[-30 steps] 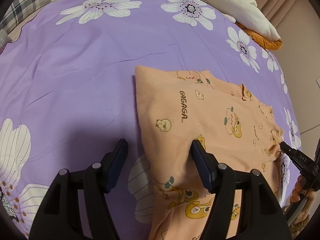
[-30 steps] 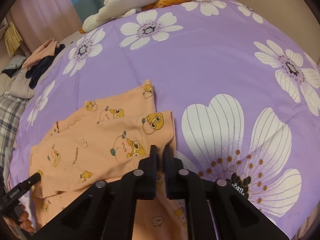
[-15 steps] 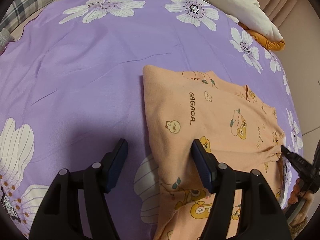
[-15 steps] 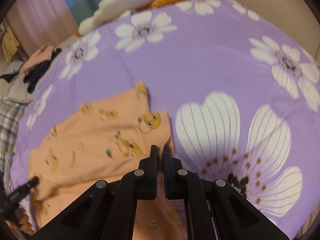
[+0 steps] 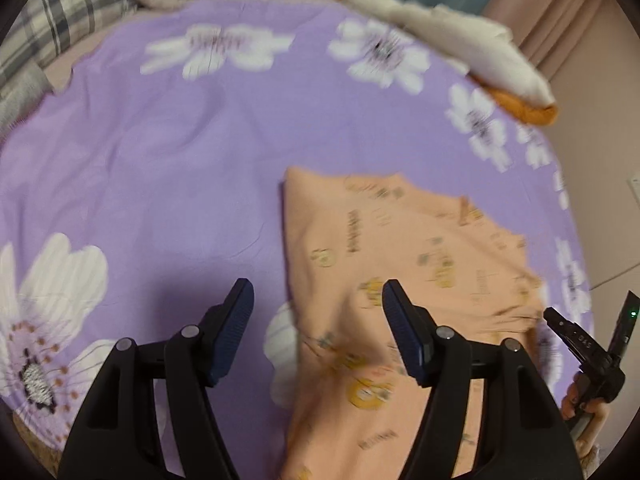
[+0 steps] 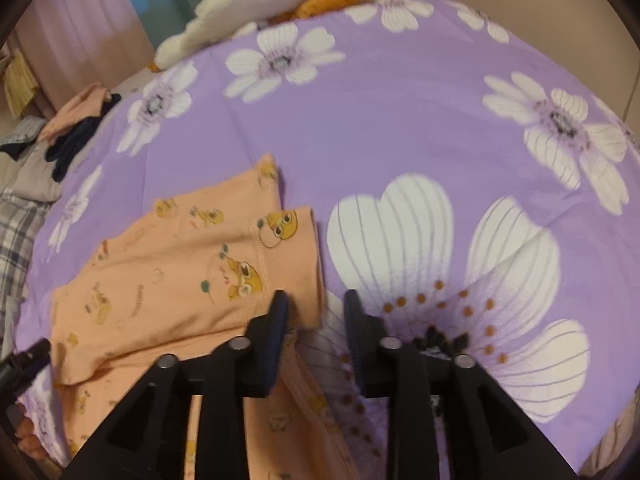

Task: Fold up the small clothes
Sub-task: 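Withdraw the right tool and bring both tools to the shirt hem, then close the left tool on the shirt hem while the right tool grasps the hem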

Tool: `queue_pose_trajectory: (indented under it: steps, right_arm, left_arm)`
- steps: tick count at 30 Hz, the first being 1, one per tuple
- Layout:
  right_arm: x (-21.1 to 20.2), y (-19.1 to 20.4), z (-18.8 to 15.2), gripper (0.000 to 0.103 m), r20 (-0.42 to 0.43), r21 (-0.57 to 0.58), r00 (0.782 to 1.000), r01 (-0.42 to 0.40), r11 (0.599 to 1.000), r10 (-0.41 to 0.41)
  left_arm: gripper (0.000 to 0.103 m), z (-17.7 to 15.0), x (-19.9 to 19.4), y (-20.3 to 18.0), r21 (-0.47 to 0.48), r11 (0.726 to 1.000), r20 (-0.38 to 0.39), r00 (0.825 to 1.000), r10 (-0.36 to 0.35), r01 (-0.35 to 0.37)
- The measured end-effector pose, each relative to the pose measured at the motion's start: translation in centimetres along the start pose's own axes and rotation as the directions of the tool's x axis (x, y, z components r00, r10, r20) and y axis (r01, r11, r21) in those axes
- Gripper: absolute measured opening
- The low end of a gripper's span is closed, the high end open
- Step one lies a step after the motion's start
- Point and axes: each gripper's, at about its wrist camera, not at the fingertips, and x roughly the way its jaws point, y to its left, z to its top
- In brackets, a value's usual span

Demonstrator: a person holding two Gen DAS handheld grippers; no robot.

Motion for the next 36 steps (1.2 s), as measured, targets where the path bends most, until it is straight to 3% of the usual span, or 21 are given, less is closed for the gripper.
queue_pose_trajectory:
  steps: [4,5,10,16,21,26,30,36]
  right_arm:
    - [-4.5,-0.2,0.2,0.061,0.099,-0.041,0.995,-0.018,0.999,0.022]
    - [-5.5,-0.3,0.0,0.063,0.125,-0.051,0.991,-0.032,0.998,0.039]
    - [-9.1,-0.8,-1.8,0.066,0.182,-0.099,0.976,-0.102,0.990,0.119]
    - [-10.2,-1.4,-5.1,0.066,0.179,-0.154,0.974,-0.112,0.982,0.139]
    - [-10.1,-3.0,-8.2,0.066,0.128,-0.147,0.980,-0.135,0.980,0.154]
    - [-9.5,-3.8,-11.0,0.066,0.068,-0.127,0.982,-0.166,0.978,0.175]
    - [-8.6,-3.7,-12.9,0.066,0.005,-0.122,0.979,-0.200,0.972,0.202]
    - [-7.3,-4.3,-14.3,0.066,-0.057,-0.093,0.979,-0.199,0.976,0.194]
  left_arm:
    - [0.080,-1.2,-3.9,-1.1,0.013,1.000,0.065,0.998,-0.019,0.018]
    - [0.084,-1.7,-4.7,-1.4,0.018,1.000,0.076,0.997,-0.021,0.020]
    - [0.086,-4.9,-7.2,-2.1,0.043,0.999,0.102,0.995,-0.017,0.012]
    - [0.086,-9.4,-8.5,-2.1,0.053,0.999,0.144,0.989,-0.020,0.012]
    - [0.084,-12.2,-7.2,-1.5,0.067,0.998,0.063,0.998,-0.002,-0.002]
    - [0.076,-13.9,-5.1,-0.4,0.005,0.991,-0.038,0.990,-0.133,0.133]
    - [0.073,-14.3,-3.8,-0.6,0.015,0.999,-0.063,0.997,-0.050,0.051]
    - [0.069,-14.6,-3.2,0.8,-0.017,0.999,-0.086,0.996,-0.034,0.032]
